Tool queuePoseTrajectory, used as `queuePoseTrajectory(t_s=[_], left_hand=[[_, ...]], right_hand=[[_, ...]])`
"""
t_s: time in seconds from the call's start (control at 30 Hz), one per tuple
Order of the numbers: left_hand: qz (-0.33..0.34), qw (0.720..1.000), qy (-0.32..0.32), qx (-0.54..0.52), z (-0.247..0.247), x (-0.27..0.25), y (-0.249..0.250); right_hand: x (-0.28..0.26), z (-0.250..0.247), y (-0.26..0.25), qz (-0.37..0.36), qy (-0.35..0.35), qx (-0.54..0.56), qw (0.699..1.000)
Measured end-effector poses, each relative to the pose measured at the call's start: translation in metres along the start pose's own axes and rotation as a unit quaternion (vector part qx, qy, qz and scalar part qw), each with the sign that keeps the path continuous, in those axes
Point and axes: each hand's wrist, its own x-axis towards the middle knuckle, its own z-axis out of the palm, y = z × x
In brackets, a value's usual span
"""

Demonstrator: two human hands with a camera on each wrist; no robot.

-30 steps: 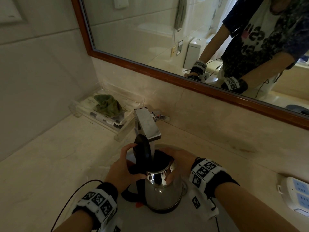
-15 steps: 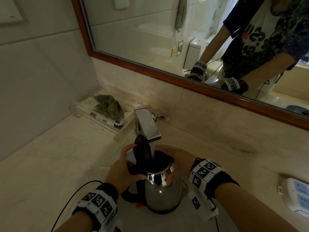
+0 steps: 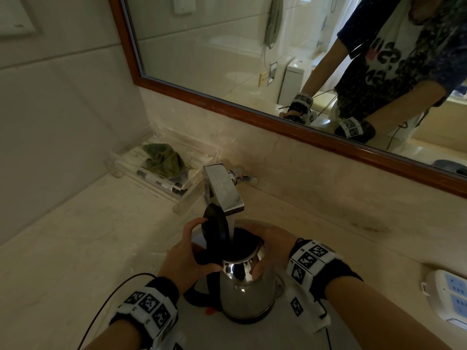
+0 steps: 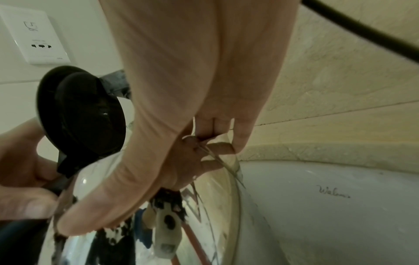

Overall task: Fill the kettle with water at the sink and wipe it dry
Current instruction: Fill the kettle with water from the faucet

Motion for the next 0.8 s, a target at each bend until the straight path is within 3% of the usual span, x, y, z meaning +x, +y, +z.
queuePoseTrajectory(t_s=[0.8], left_hand=[[0.002, 1.000, 0.004, -0.001, 0.0006, 0.0006, -0.0038]], right_hand=[[-0.0032, -0.0061, -0.0072, 0.012, -0.016, 0.012, 1.000]])
